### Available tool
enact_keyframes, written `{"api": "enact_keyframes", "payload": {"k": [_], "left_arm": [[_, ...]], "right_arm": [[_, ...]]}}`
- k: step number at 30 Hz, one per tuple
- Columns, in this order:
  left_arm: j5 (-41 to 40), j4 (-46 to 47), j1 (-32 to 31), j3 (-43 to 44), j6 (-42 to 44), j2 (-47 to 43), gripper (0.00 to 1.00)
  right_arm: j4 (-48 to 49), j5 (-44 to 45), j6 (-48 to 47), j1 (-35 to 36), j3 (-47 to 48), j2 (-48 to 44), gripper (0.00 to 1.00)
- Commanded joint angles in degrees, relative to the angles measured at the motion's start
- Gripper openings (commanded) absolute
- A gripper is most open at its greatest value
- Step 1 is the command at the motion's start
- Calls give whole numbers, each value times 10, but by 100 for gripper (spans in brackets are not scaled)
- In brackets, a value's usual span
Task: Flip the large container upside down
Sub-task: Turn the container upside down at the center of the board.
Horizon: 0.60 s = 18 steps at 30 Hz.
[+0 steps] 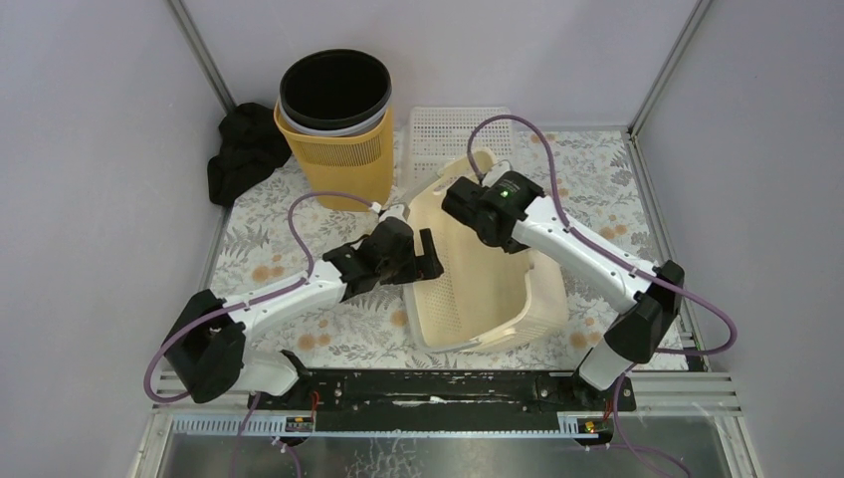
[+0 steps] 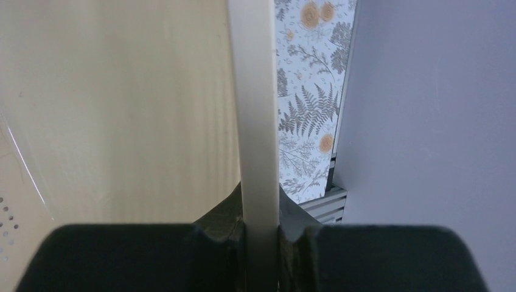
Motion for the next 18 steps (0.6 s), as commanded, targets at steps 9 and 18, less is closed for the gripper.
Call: {"api": "enact_keyframes", "payload": {"k": [9,18], "left_arm": [[-12,32,6,-68,-18,-10,100],[-8,-23,12,-100,-28,-75,100]], "right_arm": [[8,-19,41,84,39,96,23],[11,27,44,90,52,112,9]]}}
